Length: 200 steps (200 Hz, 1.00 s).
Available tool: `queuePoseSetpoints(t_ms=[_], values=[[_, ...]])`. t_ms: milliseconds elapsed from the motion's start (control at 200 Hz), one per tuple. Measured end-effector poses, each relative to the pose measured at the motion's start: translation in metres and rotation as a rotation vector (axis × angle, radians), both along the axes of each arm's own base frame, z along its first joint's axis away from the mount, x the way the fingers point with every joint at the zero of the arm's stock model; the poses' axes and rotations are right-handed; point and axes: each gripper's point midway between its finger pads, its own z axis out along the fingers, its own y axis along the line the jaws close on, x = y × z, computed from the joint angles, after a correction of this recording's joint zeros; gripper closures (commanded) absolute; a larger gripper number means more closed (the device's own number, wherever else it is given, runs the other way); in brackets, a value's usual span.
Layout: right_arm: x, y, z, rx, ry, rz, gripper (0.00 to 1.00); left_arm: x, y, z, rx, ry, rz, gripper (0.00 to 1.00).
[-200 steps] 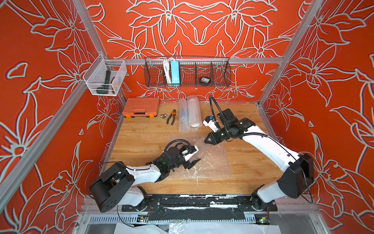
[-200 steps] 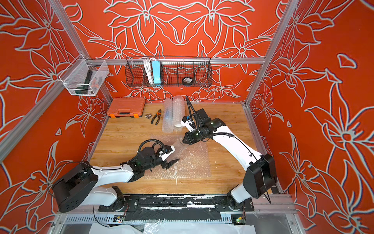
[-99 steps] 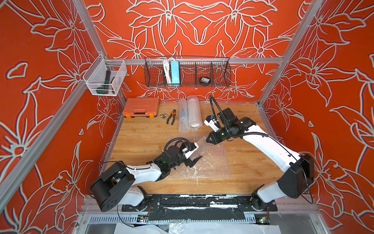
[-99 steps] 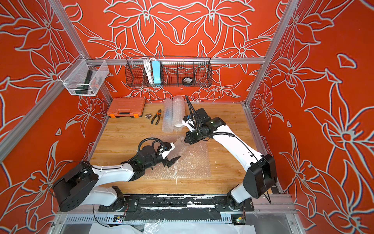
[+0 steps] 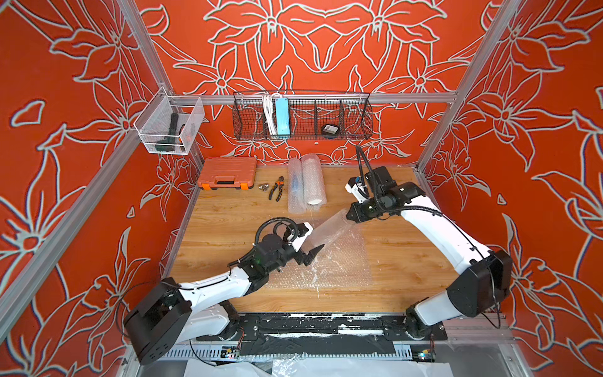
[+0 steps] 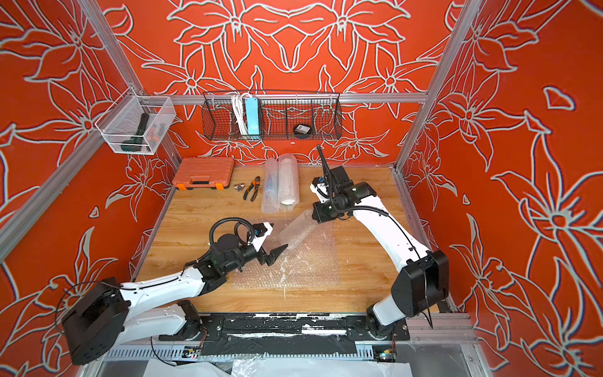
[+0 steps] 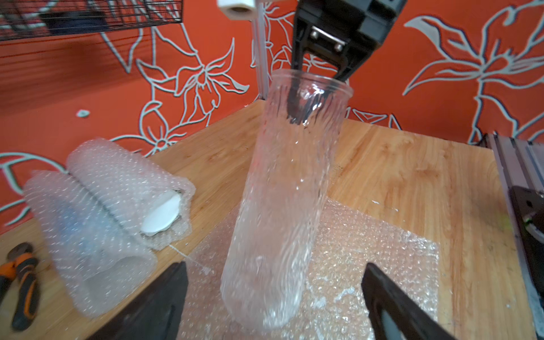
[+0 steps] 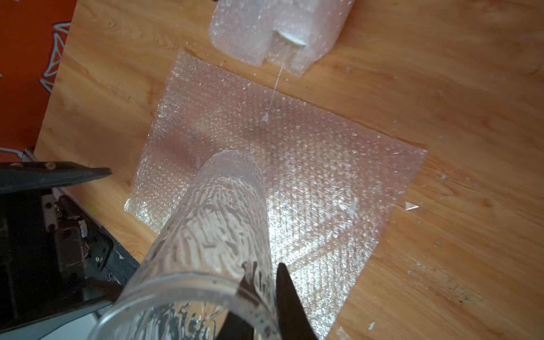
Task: Unwrap the vase from the bubble wrap
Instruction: Pick up the vase from the bubble wrap, then place the vase at the center of the board.
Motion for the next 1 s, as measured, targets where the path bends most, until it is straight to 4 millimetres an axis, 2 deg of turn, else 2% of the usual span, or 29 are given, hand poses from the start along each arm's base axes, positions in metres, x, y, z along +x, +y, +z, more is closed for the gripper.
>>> queuePoseSetpoints(t_ms=[185, 370, 570, 741, 1001], values=[[0.029, -0.024, 0.020, -0.036, -0.057, -0.077, 1.00, 0.006, 0.028, 0.029, -0.082, 0.052, 0.159, 0.10], [0.066, -0.049, 0.023, -0.098, -0.065, -0.149, 1.00, 0.002, 0.057, 0.051, -0.146, 0.080, 0.282, 0.07], [0.100, -0.081, 0.025, -0.148, -0.065, -0.233, 1.00, 0.000, 0.083, 0.059, -0.140, 0.131, 0.396, 0.07], [0.128, -0.104, 0.030, -0.172, -0.063, -0.292, 1.00, -0.005, 0.093, 0.065, -0.104, 0.168, 0.433, 0.07], [0.174, -0.133, 0.023, -0.208, -0.050, -0.366, 1.00, -0.018, 0.110, 0.057, -0.040, 0.194, 0.459, 0.07]])
